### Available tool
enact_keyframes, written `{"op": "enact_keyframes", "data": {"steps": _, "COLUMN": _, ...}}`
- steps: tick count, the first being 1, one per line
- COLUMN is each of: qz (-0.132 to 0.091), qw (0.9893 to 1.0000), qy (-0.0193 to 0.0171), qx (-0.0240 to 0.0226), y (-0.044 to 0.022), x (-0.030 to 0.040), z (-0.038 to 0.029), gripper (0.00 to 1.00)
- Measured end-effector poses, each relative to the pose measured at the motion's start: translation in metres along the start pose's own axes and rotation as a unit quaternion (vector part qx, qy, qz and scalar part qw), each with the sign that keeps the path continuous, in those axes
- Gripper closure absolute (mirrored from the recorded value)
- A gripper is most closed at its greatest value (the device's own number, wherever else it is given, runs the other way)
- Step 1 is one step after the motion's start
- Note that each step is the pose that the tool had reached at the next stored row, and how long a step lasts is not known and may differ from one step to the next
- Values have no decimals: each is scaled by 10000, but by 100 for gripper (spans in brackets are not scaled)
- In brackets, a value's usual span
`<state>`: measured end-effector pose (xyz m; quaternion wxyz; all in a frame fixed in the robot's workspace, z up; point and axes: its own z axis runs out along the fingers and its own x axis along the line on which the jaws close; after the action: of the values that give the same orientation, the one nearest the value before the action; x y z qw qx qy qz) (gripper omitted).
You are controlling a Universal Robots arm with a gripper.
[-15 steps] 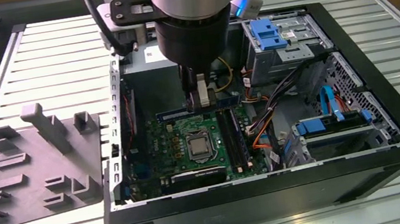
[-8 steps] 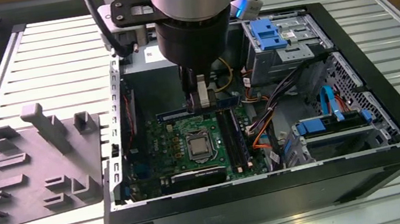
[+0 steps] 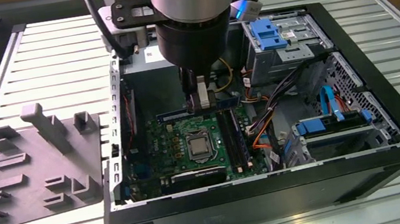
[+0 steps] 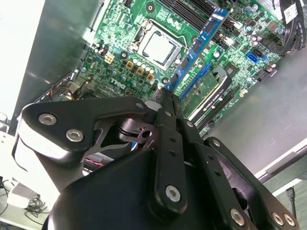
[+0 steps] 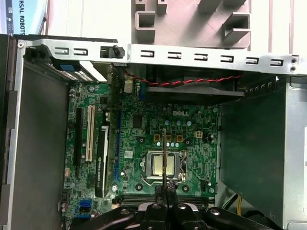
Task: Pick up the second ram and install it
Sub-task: 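Pick up the second ram and move it above second insertion slot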
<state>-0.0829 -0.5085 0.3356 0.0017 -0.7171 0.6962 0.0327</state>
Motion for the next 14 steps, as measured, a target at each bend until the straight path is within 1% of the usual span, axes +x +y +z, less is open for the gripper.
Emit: {"op": "enact_keyframes", "data": {"steps": 14, "qz": 1, "qw": 10000, "qy": 0, "qx": 0, "y": -2, "x": 2, "z": 39, "gripper": 88}}
